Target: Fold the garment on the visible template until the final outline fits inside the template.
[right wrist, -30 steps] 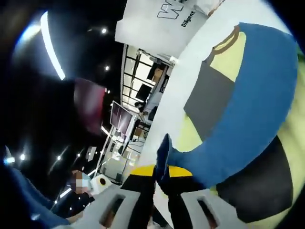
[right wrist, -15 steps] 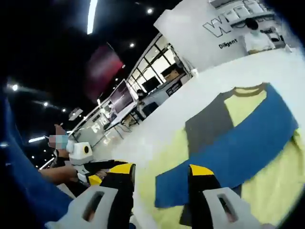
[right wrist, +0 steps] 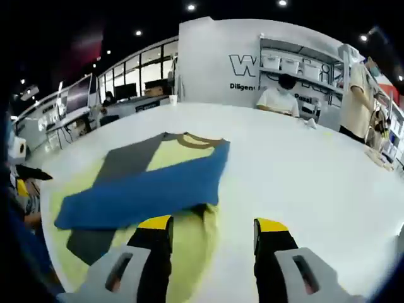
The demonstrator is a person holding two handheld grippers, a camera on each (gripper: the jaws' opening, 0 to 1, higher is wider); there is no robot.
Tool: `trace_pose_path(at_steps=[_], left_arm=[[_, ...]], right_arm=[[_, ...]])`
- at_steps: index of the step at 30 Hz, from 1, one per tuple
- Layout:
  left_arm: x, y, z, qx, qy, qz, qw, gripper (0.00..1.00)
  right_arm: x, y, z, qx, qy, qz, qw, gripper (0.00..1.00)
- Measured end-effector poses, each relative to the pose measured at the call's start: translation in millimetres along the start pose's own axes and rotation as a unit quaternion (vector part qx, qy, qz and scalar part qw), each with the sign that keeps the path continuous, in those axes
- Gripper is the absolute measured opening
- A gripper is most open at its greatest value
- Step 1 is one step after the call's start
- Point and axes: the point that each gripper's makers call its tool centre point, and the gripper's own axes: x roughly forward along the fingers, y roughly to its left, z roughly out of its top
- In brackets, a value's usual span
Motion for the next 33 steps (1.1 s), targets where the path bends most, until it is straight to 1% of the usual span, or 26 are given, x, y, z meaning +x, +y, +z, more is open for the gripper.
trace_pose_path(at_steps=[2, 5, 6, 9, 14, 16, 18, 19, 20, 22, 24, 25, 27, 29, 33], left_arm=[[0, -0.6, 2.1, 0.002, 0.001, 0.003, 1.0000, 0.99], [0, 0.3, 4.1, 0.005, 0.005, 0.008, 0.9999, 0.99], [-1, 0.5, 4.4, 0.006, 0.007, 0.010, 0.9999, 0.99], [-3, -1.1, 6.4, 0.009, 0.009, 0.014, 0.9998, 0.99], [-3, -2.7, 7.4, 0.005, 0.011, 0.021, 0.9997, 0.99], [-2, -3.4, 5.7, 0.005, 0.014, 0.022, 0.9996, 0.99], [1, -8.6, 5.5, 0.007, 0.019, 0.021, 0.9996, 0.99], [2, -12.0, 6.1, 0.008, 0.022, 0.020, 0.9995, 0.99], [3, -13.1, 6.5, 0.008, 0.022, 0.019, 0.9995, 0.99], [5, -14.8, 7.6, 0.009, 0.024, 0.018, 0.9995, 0.99], [6, -17.1, 8.9, 0.010, 0.023, 0.018, 0.9995, 0.99], [6, -17.8, 9.3, 0.010, 0.023, 0.017, 0.9995, 0.99], [8, -16.5, 9.8, 0.010, 0.022, 0.017, 0.9996, 0.99], [8, -17.6, 10.0, 0.008, 0.021, 0.017, 0.9996, 0.99], [10, -19.4, 9.0, 0.006, 0.021, 0.015, 0.9997, 0.99]], right_arm=[[9, -12, -5.3, -0.010, -0.001, -0.017, 0.9998, 0.49], [17, -16, -6.2, -0.008, -0.003, -0.021, 0.9997, 0.48], [20, -16, -3.4, -0.004, -0.011, -0.019, 0.9997, 0.49], [27, -14, -1.9, -0.016, -0.013, -0.020, 0.9996, 0.49], [36, -8, 0.6, -0.025, -0.014, -0.016, 0.9995, 0.51], [46, -12, 6.6, -0.028, -0.027, -0.026, 0.9989, 0.52], [51, -13, 12.2, -0.033, -0.033, -0.037, 0.9982, 0.52], [57, -19, 17.8, -0.041, -0.036, -0.046, 0.9974, 0.50], [61, -24, 18.0, -0.046, -0.035, -0.054, 0.9969, 0.48], [61, -33, 18.0, -0.047, -0.036, -0.065, 0.9961, 0.46], [56, -37, 14.6, -0.040, -0.036, -0.064, 0.9965, 0.50], [54, -39, 12.7, -0.036, -0.035, -0.062, 0.9968, 0.51], [47, -40, 12.3, -0.041, -0.037, -0.061, 0.9966, 0.51], [45, -47, 11.2, -0.047, -0.039, -0.061, 0.9963, 0.51], [40, -52, 11.0, -0.045, -0.040, -0.062, 0.9963, 0.52]])
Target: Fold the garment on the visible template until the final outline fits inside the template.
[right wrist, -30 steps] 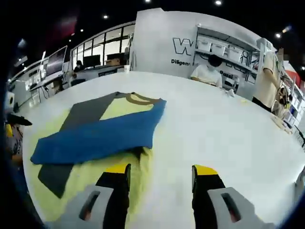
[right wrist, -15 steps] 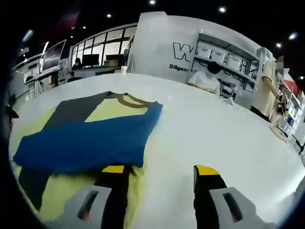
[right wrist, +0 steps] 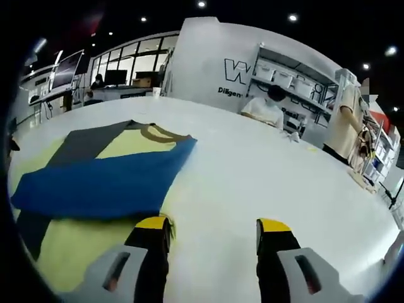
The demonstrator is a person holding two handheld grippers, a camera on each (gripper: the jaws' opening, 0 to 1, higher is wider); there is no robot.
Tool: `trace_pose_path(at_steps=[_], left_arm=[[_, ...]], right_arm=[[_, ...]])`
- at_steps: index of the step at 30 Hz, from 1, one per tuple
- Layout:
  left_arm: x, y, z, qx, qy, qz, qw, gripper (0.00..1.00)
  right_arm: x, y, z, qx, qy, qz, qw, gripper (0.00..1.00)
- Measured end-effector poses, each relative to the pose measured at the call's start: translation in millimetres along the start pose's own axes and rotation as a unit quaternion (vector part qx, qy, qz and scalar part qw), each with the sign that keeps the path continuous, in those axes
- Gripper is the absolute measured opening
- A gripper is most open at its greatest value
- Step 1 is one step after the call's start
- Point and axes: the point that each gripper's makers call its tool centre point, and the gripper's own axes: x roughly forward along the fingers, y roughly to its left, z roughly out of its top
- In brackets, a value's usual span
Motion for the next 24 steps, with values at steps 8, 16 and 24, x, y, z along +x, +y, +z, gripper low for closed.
trace_pose_path(at_steps=[8, 16, 24], left_arm=[[0, -1.5, 0.3, 0.002, -0.004, -0.007, 1.0000, 0.99], [1, -2.4, -1.1, 0.000, -0.010, -0.024, 0.9997, 0.99], [4, 1.4, 0.5, -0.026, -0.023, -0.050, 0.9982, 0.94]], right_arm=[[-16, -3, -3.7, 0.002, 0.006, -0.009, 0.9999, 0.50], [-58, -7, -4.6, 0.058, -0.021, -0.007, 0.9981, 0.49], [-113, 23, -11.1, 0.217, -0.029, 0.102, 0.9704, 0.48]])
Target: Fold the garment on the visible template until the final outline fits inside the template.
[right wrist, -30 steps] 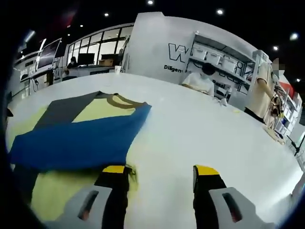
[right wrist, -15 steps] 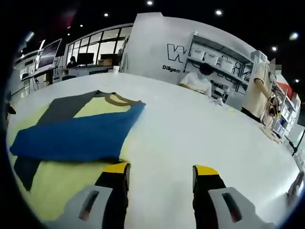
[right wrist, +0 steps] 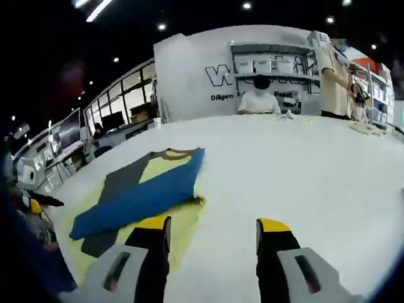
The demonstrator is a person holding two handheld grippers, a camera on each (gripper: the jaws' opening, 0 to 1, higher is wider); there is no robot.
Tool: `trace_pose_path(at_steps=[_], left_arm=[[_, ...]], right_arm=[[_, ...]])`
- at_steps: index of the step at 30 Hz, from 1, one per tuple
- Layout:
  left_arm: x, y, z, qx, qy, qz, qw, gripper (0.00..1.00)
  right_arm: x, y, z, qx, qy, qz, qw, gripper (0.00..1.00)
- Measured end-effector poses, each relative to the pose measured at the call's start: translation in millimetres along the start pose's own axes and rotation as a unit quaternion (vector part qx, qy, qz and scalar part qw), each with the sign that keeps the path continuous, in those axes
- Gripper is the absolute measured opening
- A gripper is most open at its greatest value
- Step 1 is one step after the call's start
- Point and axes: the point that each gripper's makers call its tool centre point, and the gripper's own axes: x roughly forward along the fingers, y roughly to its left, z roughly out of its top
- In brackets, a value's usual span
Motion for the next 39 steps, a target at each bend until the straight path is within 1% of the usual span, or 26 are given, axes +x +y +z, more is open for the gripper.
trace_pose_path(at_steps=[1, 3, 4, 6, 7, 9, 10, 12, 13, 14, 15, 16, 17, 19, 20, 21, 23, 25, 26, 29, 30, 31, 33, 35, 38, 39], left_arm=[[1, 0.2, -0.1, -0.004, -0.001, -0.004, 1.0000, 0.93], [0, 1.6, 1.6, -0.014, -0.004, -0.010, 0.9998, 0.92], [1, 5.9, 1.4, -0.017, -0.005, -0.012, 0.9998, 0.91], [1, 14.5, 0.7, -0.024, -0.007, -0.014, 0.9996, 0.90], [1, 18.7, 0.4, -0.029, -0.009, -0.017, 0.9994, 0.89], [0, 18.1, 4.2, -0.056, -0.022, -0.027, 0.9978, 0.88], [0, 19.7, 4.3, -0.071, -0.025, -0.033, 0.9966, 0.88], [0, 21.7, 3.7, -0.080, -0.025, -0.039, 0.9957, 0.88], [-1, 24.4, 3.0, -0.086, -0.025, -0.046, 0.9949, 0.87], [-1, 20.1, 2.9, -0.091, -0.023, -0.049, 0.9944, 0.86], [-2, 18.4, 4.0, -0.090, -0.024, -0.054, 0.9941, 0.85], [-4, 20.6, 3.8, -0.091, -0.023, -0.058, 0.9939, 0.84], [-6, 22.2, 2.6, -0.092, -0.019, -0.060, 0.9938, 0.83], [-6, 20.0, 2.4, -0.091, -0.016, -0.061, 0.9938, 0.83], [-7, 21.3, 1.8, -0.092, -0.014, -0.062, 0.9938, 0.82], [-7, 22.2, 0.5, -0.093, -0.011, -0.064, 0.9935, 0.81], [-8, 20.5, -1.6, -0.095, -0.006, -0.071, 0.9929, 0.75], [-5, 16.5, -5.7, -0.101, 0.005, -0.079, 0.9918, 0.66], [-3, 15.3, -10.0, -0.107, 0.015, -0.084, 0.9906, 0.62], [2, 6.9, -14.0, -0.108, 0.028, -0.095, 0.9892, 0.58], [3, 1.6, -13.4, -0.104, 0.028, -0.095, 0.9896, 0.57], [5, 1.2, -13.5, -0.104, 0.029, -0.093, 0.9898, 0.55], [8, 7.4, -11.0, -0.109, 0.026, -0.091, 0.9895, 0.53], [11, 4.0, -11.0, -0.117, 0.022, -0.093, 0.9885, 0.51], [16, -0.8, -6.8, -0.123, 0.014, -0.091, 0.9881, 0.49], [18, -0.3, -6.2, -0.125, 0.010, -0.089, 0.9882, 0.46]], right_arm=[[-8, 7, -3.9, 0.023, 0.001, 0.020, 0.9995, 0.45], [-21, 19, -11.3, 0.048, 0.015, 0.054, 0.9973, 0.38], [-30, 27, -18.0, 0.059, 0.032, 0.075, 0.9950, 0.37], [-43, 39, -29.7, 0.063, 0.054, 0.105, 0.9910, 0.40], [-52, 46, -39.7, 0.069, 0.077, 0.122, 0.9871, 0.42], [-64, 56, -53.6, 0.083, 0.111, 0.134, 0.9812, 0.45], [-72, 62, -62.6, 0.090, 0.133, 0.142, 0.9767, 0.46], [-76, 65, -68.9, 0.101, 0.150, 0.150, 0.9721, 0.46], [-82, 69, -75.2, 0.119, 0.163, 0.155, 0.9671, 0.46], [-84, 70, -78.0, 0.132, 0.170, 0.153, 0.9645, 0.46], [-89, 74, -83.3, 0.140, 0.185, 0.155, 0.9602, 0.45], [-91, 75, -87.8, 0.141, 0.194, 0.153, 0.9588, 0.45], [-92, 78, -90.0, 0.141, 0.198, 0.152, 0.9578, 0.45], [-93, 80, -91.2, 0.139, 0.197, 0.155, 0.9582, 0.45], [-92, 79, -91.8, 0.145, 0.197, 0.156, 0.9570, 0.45], [-92, 79, -93.4, 0.162, 0.197, 0.153, 0.9548, 0.45], [-92, 79, -94.7, 0.178, 0.196, 0.150, 0.9526, 0.44], [-92, 79, -96.4, 0.177, 0.196, 0.147, 0.9531, 0.42], [-91, 79, -98.4, 0.178, 0.196, 0.146, 0.9531, 0.41], [-87, 78, -101.0, 0.198, 0.191, 0.150, 0.9497, 0.38], [-85, 78, -101.0, 0.201, 0.188, 0.153, 0.9492, 0.38], [-86, 81, -99.0, 0.204, 0.187, 0.155, 0.9482, 0.37], [-83, 82, -98.8, 0.210, 0.186, 0.158, 0.9467, 0.35], [-79, 84, -97.7, 0.216, 0.182, 0.161, 0.9455, 0.33], [-72, 88, -95.0, 0.223, 0.176, 0.163, 0.9447, 0.31], [-70, 92, -94.4, 0.220, 0.177, 0.164, 0.9452, 0.29]])
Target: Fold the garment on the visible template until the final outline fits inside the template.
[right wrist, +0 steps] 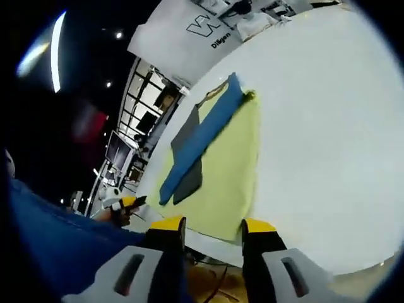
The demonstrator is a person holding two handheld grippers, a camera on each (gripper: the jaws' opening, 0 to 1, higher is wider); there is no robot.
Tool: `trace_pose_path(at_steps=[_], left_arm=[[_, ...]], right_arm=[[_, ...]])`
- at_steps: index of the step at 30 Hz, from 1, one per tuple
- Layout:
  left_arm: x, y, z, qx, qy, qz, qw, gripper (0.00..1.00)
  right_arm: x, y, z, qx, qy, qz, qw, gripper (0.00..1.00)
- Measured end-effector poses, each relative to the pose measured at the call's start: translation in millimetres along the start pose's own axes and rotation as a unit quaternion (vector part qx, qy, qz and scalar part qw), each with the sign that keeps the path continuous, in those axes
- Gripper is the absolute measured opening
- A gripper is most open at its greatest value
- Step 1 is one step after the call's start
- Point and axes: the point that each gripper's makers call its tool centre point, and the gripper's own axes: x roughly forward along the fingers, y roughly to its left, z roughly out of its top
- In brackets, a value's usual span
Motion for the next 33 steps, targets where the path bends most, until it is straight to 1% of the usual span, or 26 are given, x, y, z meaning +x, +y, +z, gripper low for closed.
trace_pose_path(at_steps=[1, 3, 6, 8, 9, 10, 11, 13, 16, 20, 22, 25, 26, 30, 32, 33], left_arm=[[1, 4.9, 1.5, -0.006, -0.003, 0.007, 1.0000, 0.43], [2, 7.6, -0.1, -0.014, -0.004, 0.016, 0.9998, 0.35], [0, 9.0, -4.1, -0.027, -0.007, 0.019, 0.9994, 0.30], [-3, 10.1, -6.1, -0.029, -0.008, 0.021, 0.9993, 0.28], [-5, 13.1, -7.4, -0.029, -0.010, 0.026, 0.9992, 0.25], [-6, 14.8, -8.2, -0.028, -0.012, 0.029, 0.9991, 0.23], [-8, 20.3, -7.5, -0.032, -0.015, 0.033, 0.9988, 0.22], [-10, 20.0, -8.5, -0.042, -0.019, 0.037, 0.9983, 0.19], [-10, 18.6, -10.1, -0.042, -0.017, 0.043, 0.9980, 0.17], [-10, 22.7, -11.2, -0.035, -0.007, 0.060, 0.9975, 0.11], [-10, 28.0, -10.2, -0.036, -0.006, 0.066, 0.9971, 0.08], [-12, 33.7, -12.3, -0.038, -0.002, 0.084, 0.9957, 0.01], [-12, 34.5, -12.8, -0.033, -0.001, 0.086, 0.9957, 0.01], [-12, 32.8, -14.4, -0.037, -0.004, 0.088, 0.9955, 0.00], [-12, 32.8, -15.0, -0.037, -0.006, 0.089, 0.9953, 0.00], [-14, 31.9, -16.1, -0.036, -0.008, 0.089, 0.9954, 0.00]], right_arm=[[3, 1, 0.2, -0.005, 0.001, -0.002, 1.0000, 0.28], [7, 2, -0.1, -0.005, 0.003, -0.001, 1.0000, 0.26], [8, 3, -2.0, -0.001, 0.005, 0.004, 1.0000, 0.26], [7, 0, -6.2, 0.001, 0.010, -0.001, 0.9999, 0.21], [6, -5, -9.4, 0.009, 0.013, -0.014, 0.9998, 0.17], [5, -7, -10.6, 0.014, 0.011, -0.022, 0.9996, 0.11], [5, -9, -10.6, 0.017, 0.007, -0.025, 0.9995, 0.08], [5, -12, -9.0, 0.032, -0.008, -0.030, 0.9990, 0.05], [6, -15, -3.5, 0.052, -0.028, -0.028, 0.9979, 0.05], [7, -15, -1.9, 0.059, -0.031, -0.033, 0.9972, 0.02], [9, -17, 1.1, 0.067, -0.035, -0.036, 0.9965, 0.00], [8, -17, 1.5, 0.073, -0.039, -0.039, 0.9958, 0.00], [8, -17, 1.8, 0.073, -0.041, -0.041, 0.9957, 0.00], [7, -15, 1.9, 0.073, -0.042, -0.040, 0.9957, 0.00], [6, -14, 2.0, 0.078, -0.044, -0.035, 0.9954, 0.00], [5, -12, 2.8, 0.088, -0.049, -0.029, 0.9945, 0.00]])
